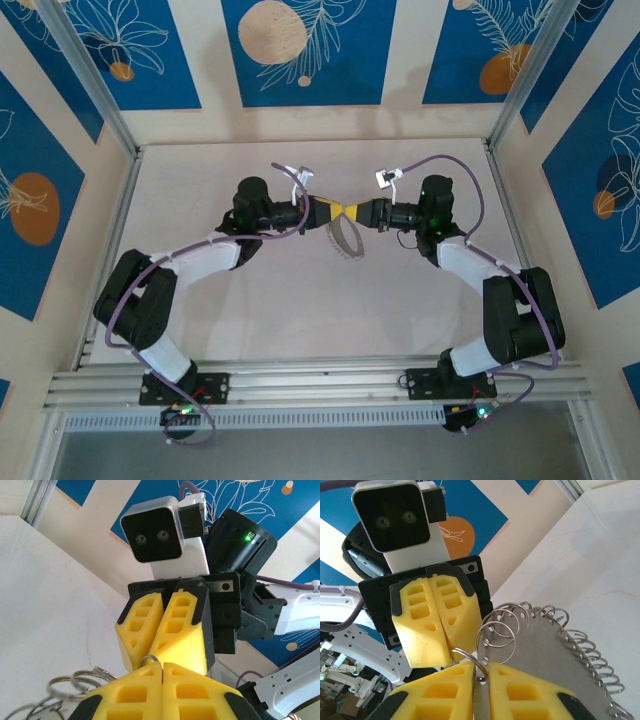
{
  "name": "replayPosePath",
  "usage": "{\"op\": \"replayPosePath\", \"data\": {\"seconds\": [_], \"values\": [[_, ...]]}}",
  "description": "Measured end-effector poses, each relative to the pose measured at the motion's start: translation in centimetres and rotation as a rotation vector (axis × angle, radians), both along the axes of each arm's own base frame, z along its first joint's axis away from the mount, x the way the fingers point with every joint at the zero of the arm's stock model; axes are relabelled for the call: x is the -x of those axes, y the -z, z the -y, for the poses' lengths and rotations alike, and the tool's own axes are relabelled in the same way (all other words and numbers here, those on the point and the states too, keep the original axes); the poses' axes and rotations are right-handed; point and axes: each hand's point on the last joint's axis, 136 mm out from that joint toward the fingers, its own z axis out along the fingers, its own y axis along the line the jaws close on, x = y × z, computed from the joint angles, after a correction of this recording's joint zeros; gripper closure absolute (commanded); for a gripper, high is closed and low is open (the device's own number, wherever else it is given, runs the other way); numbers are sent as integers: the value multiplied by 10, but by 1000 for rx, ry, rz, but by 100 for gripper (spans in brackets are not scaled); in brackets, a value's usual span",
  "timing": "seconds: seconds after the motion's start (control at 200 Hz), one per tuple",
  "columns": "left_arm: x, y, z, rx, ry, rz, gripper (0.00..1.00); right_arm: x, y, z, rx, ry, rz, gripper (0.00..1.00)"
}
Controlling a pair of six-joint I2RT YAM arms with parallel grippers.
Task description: Put the keys on the keyring
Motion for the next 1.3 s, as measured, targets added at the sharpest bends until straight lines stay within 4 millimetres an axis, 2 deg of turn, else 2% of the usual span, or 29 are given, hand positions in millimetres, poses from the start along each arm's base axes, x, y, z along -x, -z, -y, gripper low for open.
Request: {"op": "replayPosePath", "data": {"seconds": [0.185,0.445,0.49,0.675,0.805,0.89,1.075,1.295], "values": [[1,1,0,-1,6,-2,100,0,-2,0,-7,0,4,81],[0,-6,0,17,4,18,100,0,-7,0,-19,-3,6,96],[0,-7,0,20,4,22,100,0,-7,0,-21,-3,11,95],[0,-7,0,22,7,25,100,0,-8,-2,-26,-10,11,79],[1,-6,1,20,16,22,100,3,-10,-5,-30,-20,19,78],[1,-6,1,21,16,22,100,3,-10,-5,-31,-21,20,81],[-1,-7,0,25,5,19,100,5,-13,-5,-36,-34,31,100],[-2,-7,-1,26,0,9,100,6,-15,-5,-40,-41,35,100]]}}
